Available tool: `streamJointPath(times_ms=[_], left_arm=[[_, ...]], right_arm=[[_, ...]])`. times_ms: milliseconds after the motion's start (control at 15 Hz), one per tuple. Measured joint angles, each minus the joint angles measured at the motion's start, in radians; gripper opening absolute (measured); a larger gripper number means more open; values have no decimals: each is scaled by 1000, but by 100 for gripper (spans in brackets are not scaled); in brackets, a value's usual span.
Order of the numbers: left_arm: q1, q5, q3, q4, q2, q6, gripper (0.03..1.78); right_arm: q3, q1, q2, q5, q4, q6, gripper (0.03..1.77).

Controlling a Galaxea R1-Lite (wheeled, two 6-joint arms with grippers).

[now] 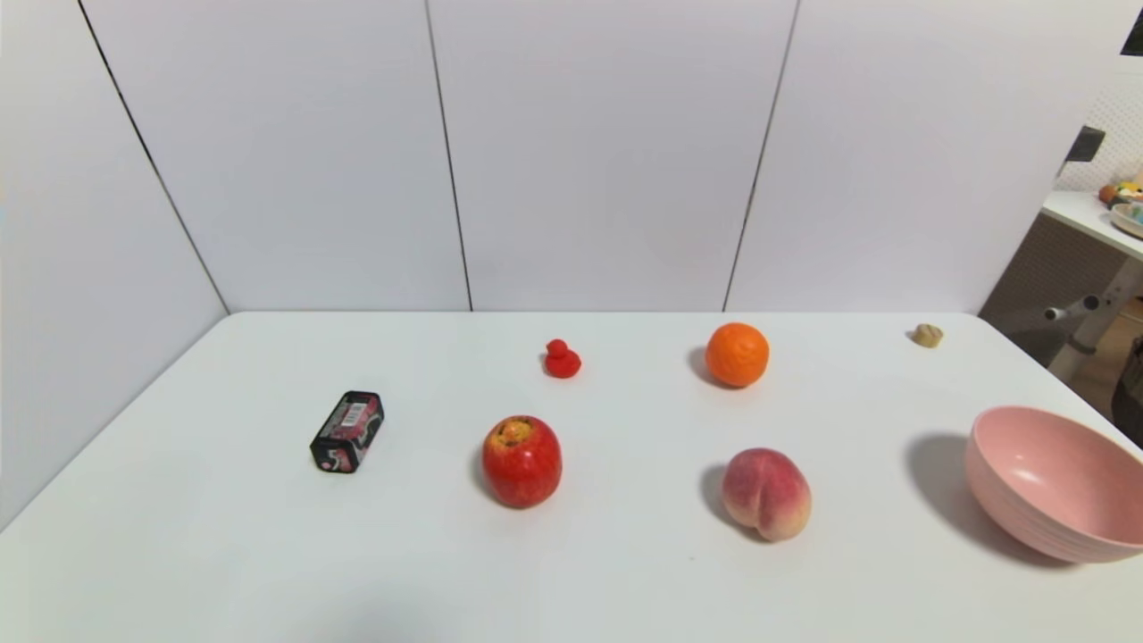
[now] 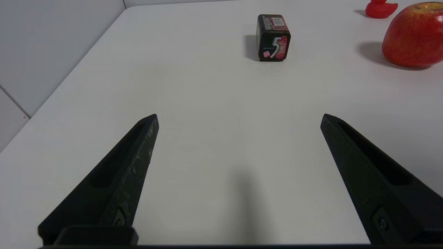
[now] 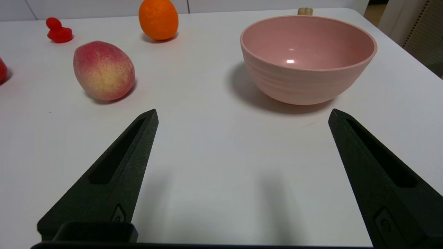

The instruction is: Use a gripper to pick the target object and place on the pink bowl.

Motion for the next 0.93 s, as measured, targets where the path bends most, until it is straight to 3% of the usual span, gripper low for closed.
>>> streamJointPath(times_ms=[200,333,667,933], left_arm=[[0,0,0,0,0,0,169],[0,0,0,0,0,0,169],[0,0,0,0,0,0,169],[0,0,0,0,0,0,169]], right_arm=[[-4,0,9,7,-14,-28,170],[-47,0,61,38,-19,-45,170],[-320,48,348,213,-15,-113,170],[-604,115,678,321,60,-264,170]])
